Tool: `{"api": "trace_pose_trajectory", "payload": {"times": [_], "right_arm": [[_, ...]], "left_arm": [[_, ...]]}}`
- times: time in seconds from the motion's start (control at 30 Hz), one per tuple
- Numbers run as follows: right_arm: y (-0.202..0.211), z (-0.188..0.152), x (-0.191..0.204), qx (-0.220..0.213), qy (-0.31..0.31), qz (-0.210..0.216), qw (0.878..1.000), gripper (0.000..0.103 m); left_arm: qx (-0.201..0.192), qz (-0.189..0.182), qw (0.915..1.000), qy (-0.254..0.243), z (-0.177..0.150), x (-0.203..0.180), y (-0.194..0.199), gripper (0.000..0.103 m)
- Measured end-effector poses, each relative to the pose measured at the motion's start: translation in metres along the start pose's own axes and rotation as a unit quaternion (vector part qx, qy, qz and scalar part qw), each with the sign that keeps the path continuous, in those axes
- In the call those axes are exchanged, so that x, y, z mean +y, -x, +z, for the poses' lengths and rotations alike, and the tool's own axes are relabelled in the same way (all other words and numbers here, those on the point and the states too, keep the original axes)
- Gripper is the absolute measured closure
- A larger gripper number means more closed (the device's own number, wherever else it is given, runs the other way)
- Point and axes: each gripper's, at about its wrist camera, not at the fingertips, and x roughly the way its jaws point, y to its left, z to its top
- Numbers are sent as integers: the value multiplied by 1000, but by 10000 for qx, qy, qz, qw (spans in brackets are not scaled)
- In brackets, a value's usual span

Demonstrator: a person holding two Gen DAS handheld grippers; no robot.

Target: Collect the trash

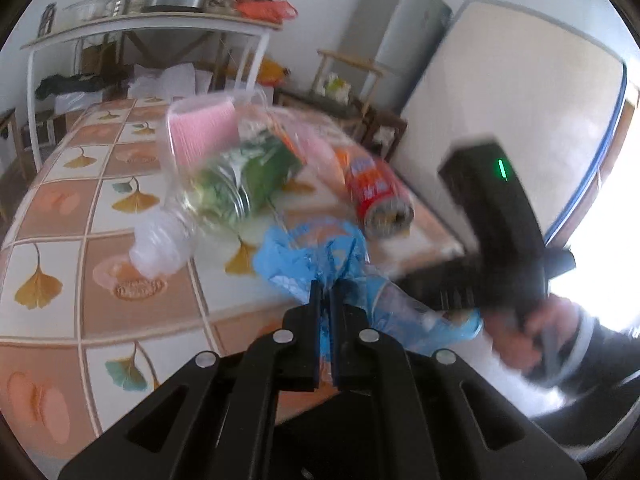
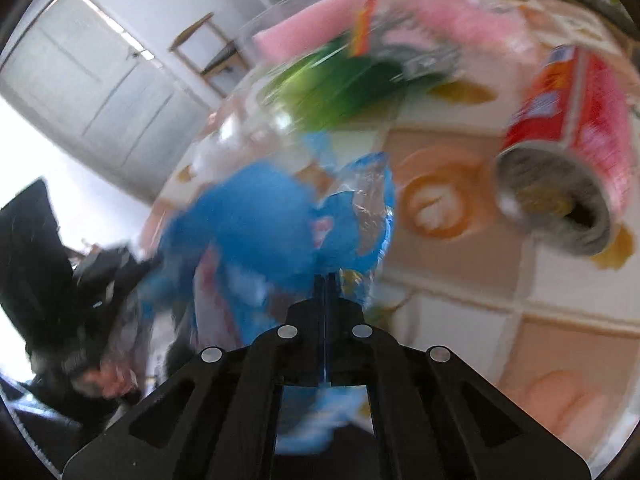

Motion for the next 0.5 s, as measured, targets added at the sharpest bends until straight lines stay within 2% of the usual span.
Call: {"api": "trace_pose_trajectory", "payload": {"times": [0.13, 0.33, 0.47, 0.5], "right_arm": [[-2, -5, 4, 105, 77, 230, 9997, 103], [7, -11, -6, 26, 56, 383, 9992, 99], [39, -13, -18, -376, 33, 305, 9988, 82], [48, -11, -21, -514, -17, 321, 9982, 82]], "left_arm": [[149, 127, 9998, 89, 8, 6, -22, 100], [669, 352, 9971, -83, 0, 4, -60, 100], [653, 304, 9974, -53, -2, 6, -62, 100], [651, 266, 9975, -8, -2, 7, -62, 100]]}}
